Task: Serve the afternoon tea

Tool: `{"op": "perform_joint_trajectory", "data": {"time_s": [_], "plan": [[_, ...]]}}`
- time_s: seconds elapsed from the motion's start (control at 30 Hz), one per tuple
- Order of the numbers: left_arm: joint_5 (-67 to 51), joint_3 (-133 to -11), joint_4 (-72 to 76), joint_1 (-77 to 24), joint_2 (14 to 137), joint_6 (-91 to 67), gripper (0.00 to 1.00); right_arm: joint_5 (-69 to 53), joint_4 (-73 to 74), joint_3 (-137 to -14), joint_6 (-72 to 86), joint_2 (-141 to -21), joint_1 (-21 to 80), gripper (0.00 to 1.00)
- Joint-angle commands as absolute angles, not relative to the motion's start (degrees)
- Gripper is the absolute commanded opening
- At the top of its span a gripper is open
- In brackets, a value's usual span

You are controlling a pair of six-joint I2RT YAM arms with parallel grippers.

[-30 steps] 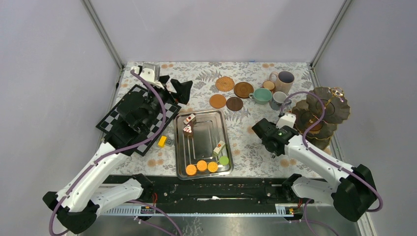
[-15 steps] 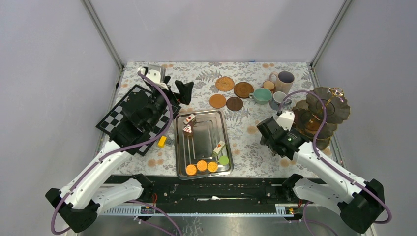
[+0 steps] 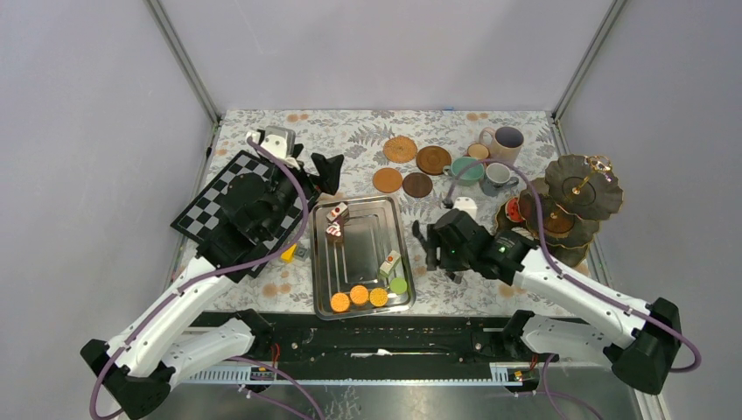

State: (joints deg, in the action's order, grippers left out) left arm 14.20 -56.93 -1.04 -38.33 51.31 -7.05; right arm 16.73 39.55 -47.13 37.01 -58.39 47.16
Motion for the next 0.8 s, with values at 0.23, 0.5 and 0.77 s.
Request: {"op": "perform_joint_trajectory", "data": {"time_s": [0.23, 0.5, 0.77], "plan": [[14.40, -55.56, 3.19, -38.58, 48.00, -6.15, 0.99, 8.04, 45.67, -57.20, 56.95, -66.56, 58.21, 0.74], [13.74, -55.36, 3.28, -38.58, 47.61, -6.33, 0.99, 7.86, 45.84, -59.69, 62.94, -69.63, 61.00, 0.73], [13.43, -55.37, 3.26, -38.58, 47.48, -6.42, 0.99, 8.88, 46.24, -62.10, 64.96, -73.39, 63.30, 0.72]]}}
